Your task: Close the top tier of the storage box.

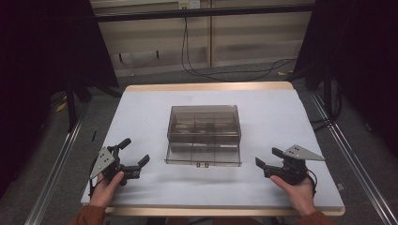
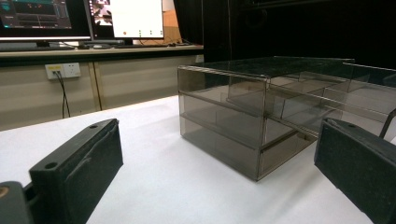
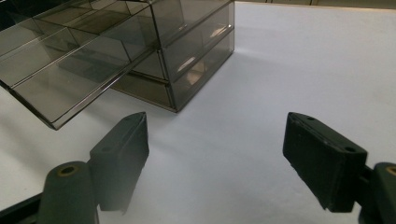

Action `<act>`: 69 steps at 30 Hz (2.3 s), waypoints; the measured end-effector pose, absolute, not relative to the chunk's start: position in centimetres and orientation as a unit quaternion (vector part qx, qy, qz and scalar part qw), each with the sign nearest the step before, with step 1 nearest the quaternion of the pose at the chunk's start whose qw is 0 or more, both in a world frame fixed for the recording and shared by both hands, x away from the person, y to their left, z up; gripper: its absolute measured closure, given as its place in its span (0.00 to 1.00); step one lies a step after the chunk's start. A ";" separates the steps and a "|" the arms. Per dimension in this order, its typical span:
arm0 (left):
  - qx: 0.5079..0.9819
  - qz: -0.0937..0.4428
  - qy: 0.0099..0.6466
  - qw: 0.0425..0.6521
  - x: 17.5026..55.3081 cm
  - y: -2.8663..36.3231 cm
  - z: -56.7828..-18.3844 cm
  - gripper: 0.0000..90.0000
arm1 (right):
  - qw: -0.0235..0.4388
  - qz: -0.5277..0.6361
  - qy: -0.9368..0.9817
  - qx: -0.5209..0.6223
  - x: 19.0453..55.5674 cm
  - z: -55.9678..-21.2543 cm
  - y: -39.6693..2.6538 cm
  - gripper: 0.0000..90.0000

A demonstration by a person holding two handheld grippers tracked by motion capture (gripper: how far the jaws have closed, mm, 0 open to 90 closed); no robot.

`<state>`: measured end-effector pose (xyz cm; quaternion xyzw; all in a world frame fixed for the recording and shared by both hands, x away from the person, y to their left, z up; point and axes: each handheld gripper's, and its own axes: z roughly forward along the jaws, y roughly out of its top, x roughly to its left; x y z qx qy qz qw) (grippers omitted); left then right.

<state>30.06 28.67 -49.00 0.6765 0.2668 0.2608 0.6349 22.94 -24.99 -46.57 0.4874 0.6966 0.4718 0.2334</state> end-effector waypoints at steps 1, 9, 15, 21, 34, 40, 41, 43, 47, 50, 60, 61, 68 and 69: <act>0.678 0.260 0.266 0.635 30.0 28.7 -49.0 0.01 | 0.234 0.471 0.698 0.485 22.9 -46.6 -25.1 0.25; 0.677 0.261 0.267 0.634 30.0 28.7 -49.0 0.01 | 0.222 0.478 0.711 0.465 22.6 -46.3 -24.5 0.36; 0.674 0.259 0.267 0.638 30.0 28.6 -49.0 0.01 | 0.189 0.491 0.721 0.451 22.1 -46.0 -23.9 0.49; 0.674 0.261 0.268 0.637 30.0 28.6 -49.0 0.01 | 0.158 0.489 0.735 0.443 21.8 -46.0 -23.7 0.62; 0.672 0.261 0.268 0.639 30.0 28.6 -49.0 0.01 | 0.124 0.494 0.761 0.402 21.2 -45.7 -22.6 0.84; 0.671 0.260 0.268 0.640 30.0 28.6 -49.0 0.01 | 0.113 0.494 0.772 0.383 21.0 -45.7 -21.7 0.89; 0.671 0.260 0.268 0.640 30.0 28.6 -49.0 0.01 | 0.113 0.494 0.772 0.383 21.0 -45.7 -21.7 0.89; 0.673 0.261 0.268 0.638 30.0 28.7 -49.0 0.01 | 0.107 0.494 0.778 0.374 20.9 -45.8 -21.3 0.91; 0.673 0.261 0.267 0.638 30.0 28.7 -49.0 0.01 | 0.096 0.491 0.785 0.366 21.0 -45.9 -21.0 0.94; 0.673 0.261 0.268 0.638 30.0 28.7 -49.0 0.01 | 0.091 0.492 0.788 0.360 21.0 -45.9 -20.8 0.97; 0.673 0.261 0.268 0.638 30.0 28.7 -49.0 0.01 | 0.086 0.488 0.798 0.343 20.8 -45.7 -20.0 1.00; 0.673 0.261 0.268 0.638 30.0 28.7 -49.0 0.01 | 0.085 0.489 0.798 0.341 20.8 -45.7 -20.0 1.00; 0.673 0.261 0.268 0.638 30.0 28.7 -49.0 0.01 | 0.080 0.491 0.800 0.336 20.8 -45.6 -19.6 1.00; 0.673 0.261 0.268 0.638 30.0 28.7 -49.0 0.01 | 0.080 0.491 0.800 0.336 20.8 -45.6 -19.6 1.00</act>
